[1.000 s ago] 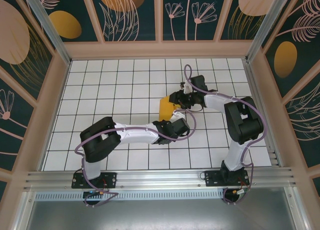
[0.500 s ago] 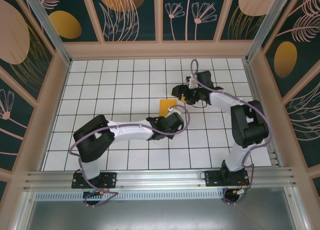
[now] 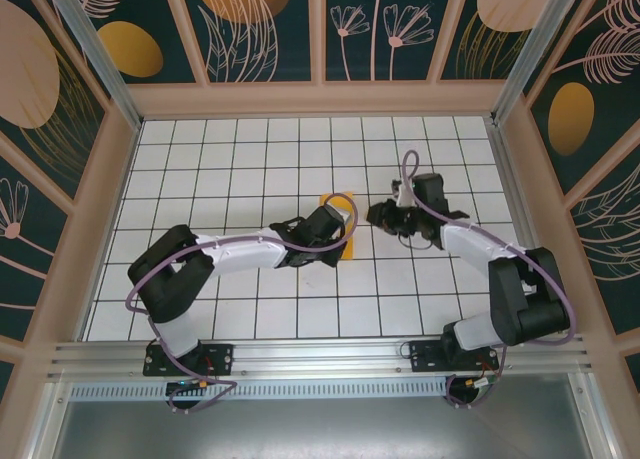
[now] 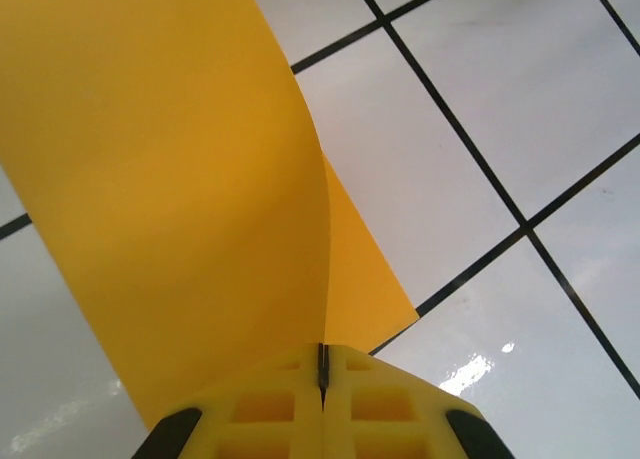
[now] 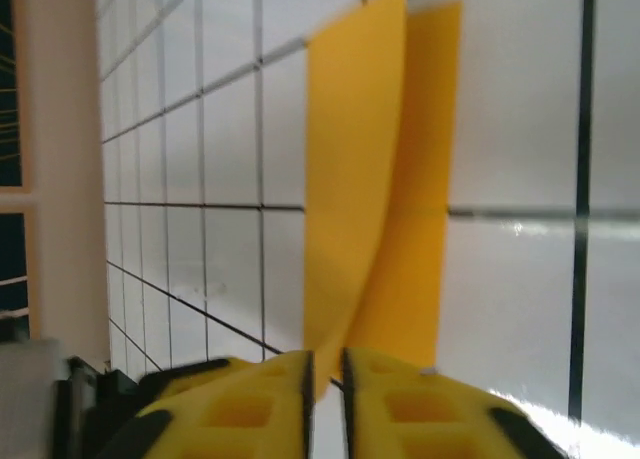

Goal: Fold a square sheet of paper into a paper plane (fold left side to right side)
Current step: Fold the triangle a second time at the center of the table.

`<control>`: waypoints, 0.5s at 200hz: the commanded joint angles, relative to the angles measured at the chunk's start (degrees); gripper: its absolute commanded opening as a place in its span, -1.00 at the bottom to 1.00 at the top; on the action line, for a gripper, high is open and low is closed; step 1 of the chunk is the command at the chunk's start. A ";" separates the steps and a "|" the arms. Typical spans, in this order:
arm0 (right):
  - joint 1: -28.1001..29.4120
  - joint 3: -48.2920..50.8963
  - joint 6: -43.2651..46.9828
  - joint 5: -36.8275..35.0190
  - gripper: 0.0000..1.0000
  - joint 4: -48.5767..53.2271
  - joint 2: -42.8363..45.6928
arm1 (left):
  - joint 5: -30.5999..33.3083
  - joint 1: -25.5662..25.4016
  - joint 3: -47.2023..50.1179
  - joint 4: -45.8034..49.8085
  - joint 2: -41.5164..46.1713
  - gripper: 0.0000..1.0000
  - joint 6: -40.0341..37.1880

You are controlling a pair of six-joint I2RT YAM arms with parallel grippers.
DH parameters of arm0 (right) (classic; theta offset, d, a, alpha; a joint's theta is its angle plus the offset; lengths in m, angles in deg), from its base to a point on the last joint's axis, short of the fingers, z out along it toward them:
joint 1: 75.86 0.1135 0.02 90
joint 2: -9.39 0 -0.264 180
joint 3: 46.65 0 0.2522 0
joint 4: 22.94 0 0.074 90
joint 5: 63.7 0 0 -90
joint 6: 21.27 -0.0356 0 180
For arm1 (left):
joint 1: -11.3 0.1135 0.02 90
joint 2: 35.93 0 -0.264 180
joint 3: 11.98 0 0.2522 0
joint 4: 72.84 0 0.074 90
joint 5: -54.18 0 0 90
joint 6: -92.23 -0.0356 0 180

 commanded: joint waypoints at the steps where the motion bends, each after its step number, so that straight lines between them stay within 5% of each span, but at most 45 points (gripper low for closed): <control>1: 2.88 4.33 -3.60 -1.66 -0.80 -5.90 0.81 | -4.07 1.00 1.30 -2.78 2.34 -1.00 -0.98; 100: 11.82 4.52 -8.89 -9.22 -0.99 -10.94 -9.72 | -7.12 2.88 1.63 -3.70 2.65 -1.00 0.60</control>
